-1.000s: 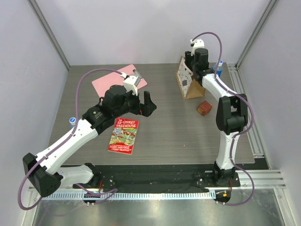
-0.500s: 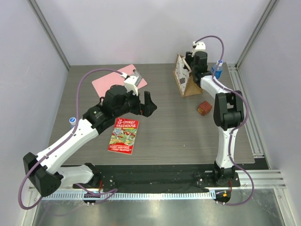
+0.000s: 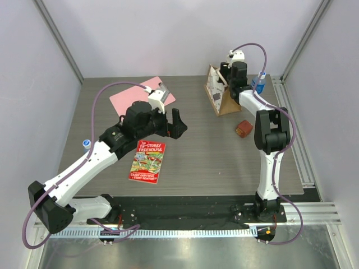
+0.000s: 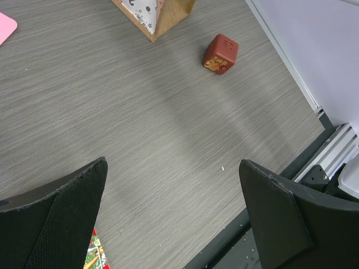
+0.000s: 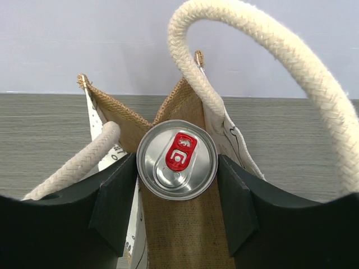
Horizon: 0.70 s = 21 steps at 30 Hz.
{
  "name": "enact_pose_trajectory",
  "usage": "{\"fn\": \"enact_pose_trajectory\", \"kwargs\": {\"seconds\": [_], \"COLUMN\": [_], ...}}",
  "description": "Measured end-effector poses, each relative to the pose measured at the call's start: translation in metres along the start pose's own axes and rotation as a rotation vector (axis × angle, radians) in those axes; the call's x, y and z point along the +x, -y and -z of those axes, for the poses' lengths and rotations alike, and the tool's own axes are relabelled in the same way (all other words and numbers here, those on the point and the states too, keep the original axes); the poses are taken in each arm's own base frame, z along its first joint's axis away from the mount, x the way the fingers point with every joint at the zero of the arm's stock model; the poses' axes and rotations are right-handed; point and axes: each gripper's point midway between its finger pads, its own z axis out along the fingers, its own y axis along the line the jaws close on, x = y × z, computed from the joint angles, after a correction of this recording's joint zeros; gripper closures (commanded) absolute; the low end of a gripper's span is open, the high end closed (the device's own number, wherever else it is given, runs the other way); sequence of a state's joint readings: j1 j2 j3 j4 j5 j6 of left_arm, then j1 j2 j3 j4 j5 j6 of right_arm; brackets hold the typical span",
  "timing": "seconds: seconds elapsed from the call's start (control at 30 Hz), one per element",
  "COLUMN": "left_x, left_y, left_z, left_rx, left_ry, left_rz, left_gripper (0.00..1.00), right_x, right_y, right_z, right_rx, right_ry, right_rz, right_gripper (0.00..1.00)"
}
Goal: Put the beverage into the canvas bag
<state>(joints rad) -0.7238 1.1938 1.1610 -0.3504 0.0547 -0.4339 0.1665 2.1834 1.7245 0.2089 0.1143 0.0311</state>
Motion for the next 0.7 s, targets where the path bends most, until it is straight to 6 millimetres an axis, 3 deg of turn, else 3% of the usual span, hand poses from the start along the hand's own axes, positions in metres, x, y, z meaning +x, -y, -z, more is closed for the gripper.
{"fn": "enact_pose_trajectory", "kwargs": {"seconds": [0.27,0.53,0.7], "left_x": [0.000,0.000,0.000], "left_y": [0.000,0.000,0.000], "left_z": [0.000,0.000,0.000], "left_rx": [-0.001,-0.001,-0.001], "left_ry": [-0.001,-0.001,-0.001], "left_rz": [0.000,0.000,0.000], "left_gripper": [0.00,0.00,0.00], "right_x": [-0.008,-0.013,-0.044], "right_y": [-0.006,-0.009,-0.005], "right_z": [-0.001,0.002,0.022], "right_rx": [-0.025,-0.034,-0.007], "right_ry": [0.021,0.019,0.037], "right_rz": [-0.024,-0.053,-0.087], "right_gripper": [0.26,0.27,0.27]}}
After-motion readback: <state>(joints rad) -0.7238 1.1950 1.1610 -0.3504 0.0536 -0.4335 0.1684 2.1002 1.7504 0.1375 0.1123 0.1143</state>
